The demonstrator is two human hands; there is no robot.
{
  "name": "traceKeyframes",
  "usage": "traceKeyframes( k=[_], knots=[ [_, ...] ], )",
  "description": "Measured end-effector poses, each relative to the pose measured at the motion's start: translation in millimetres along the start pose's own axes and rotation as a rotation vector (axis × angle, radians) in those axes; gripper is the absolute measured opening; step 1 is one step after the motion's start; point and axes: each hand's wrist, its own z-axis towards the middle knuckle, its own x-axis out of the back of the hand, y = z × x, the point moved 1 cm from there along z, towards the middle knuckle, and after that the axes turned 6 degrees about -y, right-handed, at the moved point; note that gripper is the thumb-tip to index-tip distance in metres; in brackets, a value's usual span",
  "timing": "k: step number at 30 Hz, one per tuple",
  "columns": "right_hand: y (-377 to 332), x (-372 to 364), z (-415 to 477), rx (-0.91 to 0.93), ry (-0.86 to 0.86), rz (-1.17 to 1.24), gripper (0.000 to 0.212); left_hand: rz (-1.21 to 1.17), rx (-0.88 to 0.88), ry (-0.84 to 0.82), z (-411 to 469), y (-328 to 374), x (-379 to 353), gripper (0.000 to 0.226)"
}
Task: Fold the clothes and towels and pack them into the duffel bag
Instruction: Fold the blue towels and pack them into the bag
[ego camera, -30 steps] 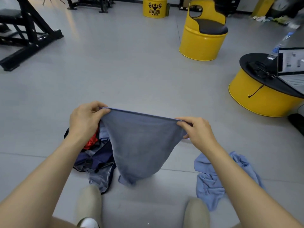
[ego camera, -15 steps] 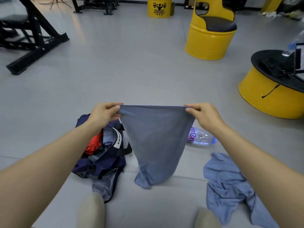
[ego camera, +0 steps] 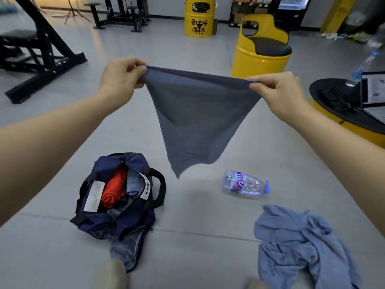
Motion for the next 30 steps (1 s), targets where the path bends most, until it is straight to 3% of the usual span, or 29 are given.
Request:
traceKeyframes(
  k=[7,11,15,19,22,26,30],
  knots=[
    [35,-43,-75,-0.019,-0.17,-0.082,0.021,0.049,0.031,-0.152,-73,-61,-20,0.024],
    [102,-111,-142,-0.031,-0.337,-0.101,0.021,0.245,0.062,-0.311,-142,-149,-59,0.019],
    [167,-188,-216,0.019,-0.461,-0.095,0.019,0.264,0.129,-0.439,-219,-240,-105,0.014],
    [220,-258,-292,0.005,-0.619,-0.085,0.03,0.345,0.2,-0.646,-299,-328,-142,0.015],
    [254,-300,-344,0.011,-0.684,-0.144,0.035,0.443,0.104,-0.742,-349,-369,-159,0.016],
    [273,-338,-406,0.056,-0.736,-0.25,0.058,0.596,-0.051,-0.964,-396,-396,-169,0.018],
    [255,-345,-445,0.14,-0.82,-0.286,0.055,0.652,-0.208,-1.106,-423,-400,-162,0.019]
  ],
)
